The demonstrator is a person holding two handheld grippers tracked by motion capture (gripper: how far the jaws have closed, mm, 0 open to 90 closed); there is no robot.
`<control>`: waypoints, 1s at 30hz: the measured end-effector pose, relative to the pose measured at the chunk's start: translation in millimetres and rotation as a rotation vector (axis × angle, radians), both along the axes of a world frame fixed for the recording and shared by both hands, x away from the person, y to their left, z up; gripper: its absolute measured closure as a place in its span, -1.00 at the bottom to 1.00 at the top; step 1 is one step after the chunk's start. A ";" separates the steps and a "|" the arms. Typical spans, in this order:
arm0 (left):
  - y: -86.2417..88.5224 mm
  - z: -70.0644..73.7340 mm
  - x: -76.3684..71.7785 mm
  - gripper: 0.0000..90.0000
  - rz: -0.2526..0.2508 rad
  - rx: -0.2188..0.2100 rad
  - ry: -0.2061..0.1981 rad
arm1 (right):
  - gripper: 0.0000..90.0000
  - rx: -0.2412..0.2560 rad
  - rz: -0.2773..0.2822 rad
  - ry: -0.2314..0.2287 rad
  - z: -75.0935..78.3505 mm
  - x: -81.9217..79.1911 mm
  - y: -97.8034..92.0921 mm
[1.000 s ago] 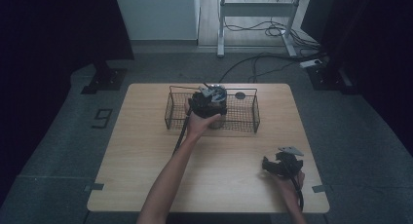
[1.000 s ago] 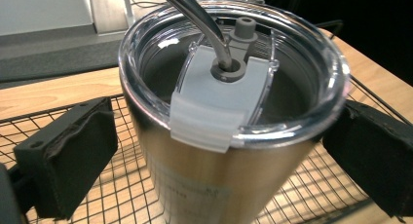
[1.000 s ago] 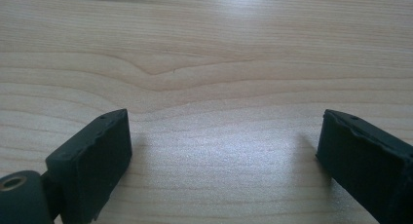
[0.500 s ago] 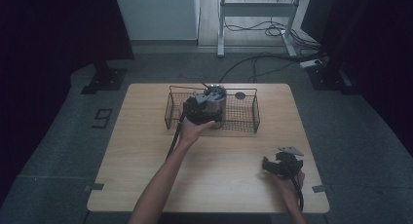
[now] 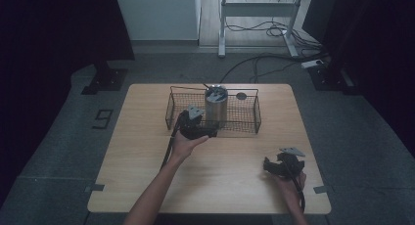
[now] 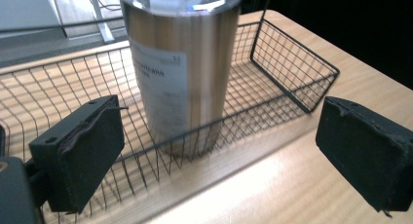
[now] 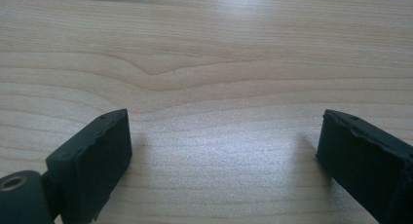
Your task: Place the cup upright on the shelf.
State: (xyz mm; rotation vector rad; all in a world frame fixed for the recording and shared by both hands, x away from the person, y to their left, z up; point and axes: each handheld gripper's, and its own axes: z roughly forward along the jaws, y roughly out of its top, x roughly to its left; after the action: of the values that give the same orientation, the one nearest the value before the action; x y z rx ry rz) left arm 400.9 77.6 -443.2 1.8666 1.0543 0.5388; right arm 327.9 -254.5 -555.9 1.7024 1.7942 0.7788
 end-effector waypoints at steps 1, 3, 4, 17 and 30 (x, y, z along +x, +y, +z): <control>2.2 -0.7 -3.0 -0.92 0.000 -0.001 0.006 | -0.88 0.001 -0.001 0.001 0.1 0.0 0.1; 7.7 -3.1 -9.4 -0.89 -0.005 -0.012 0.013 | -0.88 0.001 -0.001 0.000 0.0 0.0 0.1; 10.5 -4.6 -12.8 -0.89 -0.006 -0.013 0.015 | -0.88 0.003 -0.002 0.002 0.1 -0.1 0.2; 51.3 -24.8 -54.5 -0.89 0.003 -0.004 0.024 | -0.87 0.000 -0.001 -0.001 0.1 -0.4 -0.2; 93.8 -65.1 -84.5 -0.84 0.048 -0.060 0.127 | -0.87 0.002 -0.012 0.000 0.2 -0.7 -0.3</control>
State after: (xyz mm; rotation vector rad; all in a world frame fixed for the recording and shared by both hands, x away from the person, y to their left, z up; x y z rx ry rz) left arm 316.5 171.4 -508.3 1.8462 1.1886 0.4156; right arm 327.2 -254.8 -555.7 1.7133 1.7821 0.7761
